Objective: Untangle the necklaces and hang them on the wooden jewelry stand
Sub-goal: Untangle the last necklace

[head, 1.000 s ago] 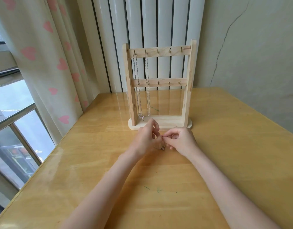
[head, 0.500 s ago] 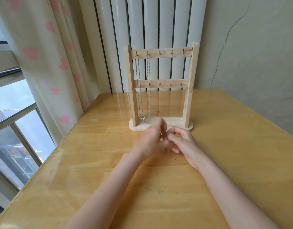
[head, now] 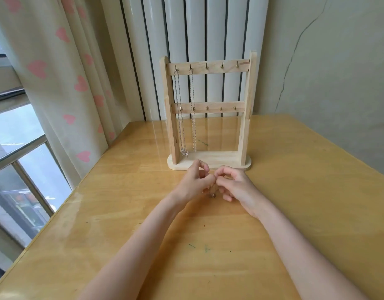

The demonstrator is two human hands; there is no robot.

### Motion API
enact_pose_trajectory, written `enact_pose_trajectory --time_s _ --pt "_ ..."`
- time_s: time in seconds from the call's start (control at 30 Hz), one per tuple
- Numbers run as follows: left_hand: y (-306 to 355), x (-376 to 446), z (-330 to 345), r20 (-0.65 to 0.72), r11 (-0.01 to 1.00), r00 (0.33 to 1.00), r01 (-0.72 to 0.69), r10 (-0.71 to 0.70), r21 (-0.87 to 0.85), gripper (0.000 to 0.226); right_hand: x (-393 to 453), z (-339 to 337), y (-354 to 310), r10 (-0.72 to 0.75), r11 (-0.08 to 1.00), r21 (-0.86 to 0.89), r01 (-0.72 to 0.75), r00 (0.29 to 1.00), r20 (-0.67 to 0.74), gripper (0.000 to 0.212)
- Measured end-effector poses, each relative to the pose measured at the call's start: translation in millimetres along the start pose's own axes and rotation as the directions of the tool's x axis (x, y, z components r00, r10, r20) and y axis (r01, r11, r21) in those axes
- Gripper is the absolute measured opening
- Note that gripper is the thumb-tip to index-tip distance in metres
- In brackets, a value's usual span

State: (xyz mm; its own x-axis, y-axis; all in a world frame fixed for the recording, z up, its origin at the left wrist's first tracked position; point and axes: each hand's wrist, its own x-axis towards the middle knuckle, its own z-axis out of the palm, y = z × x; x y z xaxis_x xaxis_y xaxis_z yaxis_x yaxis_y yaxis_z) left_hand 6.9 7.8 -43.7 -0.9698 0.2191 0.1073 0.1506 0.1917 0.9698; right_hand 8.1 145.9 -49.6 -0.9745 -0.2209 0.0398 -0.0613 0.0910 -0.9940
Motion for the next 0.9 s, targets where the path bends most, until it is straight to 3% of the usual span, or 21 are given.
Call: enact_pose_trajectory --time_s 0.1,0.2,0.43,0.5,0.67,0.8,0.9 --pt "-1 3 3 0.084 0.965 0.994 -0.095 0.077 0.243 0.027 1 -3 2 0.042 0.991 0.128 -0.041 0.999 -0.009 0.024" --pt "2 4 5 0.104 0.833 0.980 -0.199 0.170 0.516 0.025 1 -3 4 0.038 0.991 0.126 -0.034 0.999 -0.033 0.025" --pt "5 3 2 -0.031 0.711 0.946 -0.221 0.323 0.667 0.008 2 0 3 -0.067 0.995 0.063 0.074 0.993 -0.102 0.019" --pt "5 4 -3 -0.058 0.772 0.951 -0.208 0.302 0.601 0.005 1 -1 1 -0.099 0.992 0.070 0.107 0.989 -0.109 0.020" --pt "11 3 -11 -0.087 0.971 0.990 -0.091 0.112 0.219 0.014 1 -4 -1 -0.136 0.990 0.026 0.139 0.986 -0.096 0.018" --pt "12 -2 -10 -0.025 0.999 0.998 0.049 -0.049 -0.015 0.029 3 -2 -1 -0.134 0.990 -0.041 0.133 0.991 -0.031 0.016" --pt "10 -3 -9 0.046 0.990 0.993 0.116 -0.113 -0.073 0.027 2 -1 -2 -0.145 0.981 -0.126 0.145 0.989 0.009 0.015"
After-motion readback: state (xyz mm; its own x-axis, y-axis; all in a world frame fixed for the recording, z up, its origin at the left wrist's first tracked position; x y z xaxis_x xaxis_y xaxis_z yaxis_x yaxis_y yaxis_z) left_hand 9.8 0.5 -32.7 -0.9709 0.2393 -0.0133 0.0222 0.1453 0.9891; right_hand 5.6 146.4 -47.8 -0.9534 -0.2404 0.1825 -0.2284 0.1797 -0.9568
